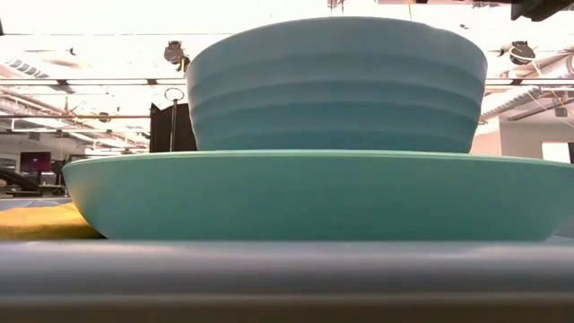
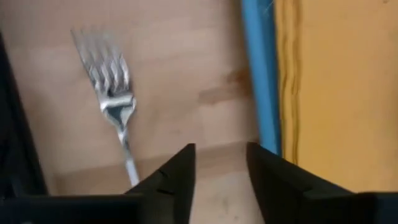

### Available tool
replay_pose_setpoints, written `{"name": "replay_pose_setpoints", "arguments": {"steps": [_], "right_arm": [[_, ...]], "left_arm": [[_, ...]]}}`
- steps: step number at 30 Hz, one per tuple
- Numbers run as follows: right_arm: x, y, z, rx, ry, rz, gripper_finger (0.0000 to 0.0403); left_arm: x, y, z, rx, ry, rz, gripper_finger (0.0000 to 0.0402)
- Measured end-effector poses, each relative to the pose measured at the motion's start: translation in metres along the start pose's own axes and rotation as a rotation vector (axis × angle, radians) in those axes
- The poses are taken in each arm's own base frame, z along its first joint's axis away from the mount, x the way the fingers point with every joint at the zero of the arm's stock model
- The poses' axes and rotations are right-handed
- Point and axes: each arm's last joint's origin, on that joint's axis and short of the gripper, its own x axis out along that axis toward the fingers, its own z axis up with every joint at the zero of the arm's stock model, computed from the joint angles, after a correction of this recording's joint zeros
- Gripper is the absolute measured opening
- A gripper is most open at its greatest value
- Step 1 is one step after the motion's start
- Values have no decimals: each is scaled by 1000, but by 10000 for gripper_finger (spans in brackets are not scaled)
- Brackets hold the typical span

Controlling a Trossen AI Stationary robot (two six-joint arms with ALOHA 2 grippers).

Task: Set up tray
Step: Put the orange fork on top of the yellow table napkin on the blue tray

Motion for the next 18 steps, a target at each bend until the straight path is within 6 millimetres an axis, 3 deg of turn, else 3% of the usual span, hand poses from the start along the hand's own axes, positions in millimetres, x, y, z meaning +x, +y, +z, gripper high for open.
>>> {"name": "replay_pose_setpoints", "arguments": {"steps": [6,18], "right_arm": [[0,0,0,-1,5,3,102],[0,2,-2,23,19,19,102]], "left_arm": [[1,7,-8,-10,35,56,204],[19,9,-20,30,-24,104,207]]}}
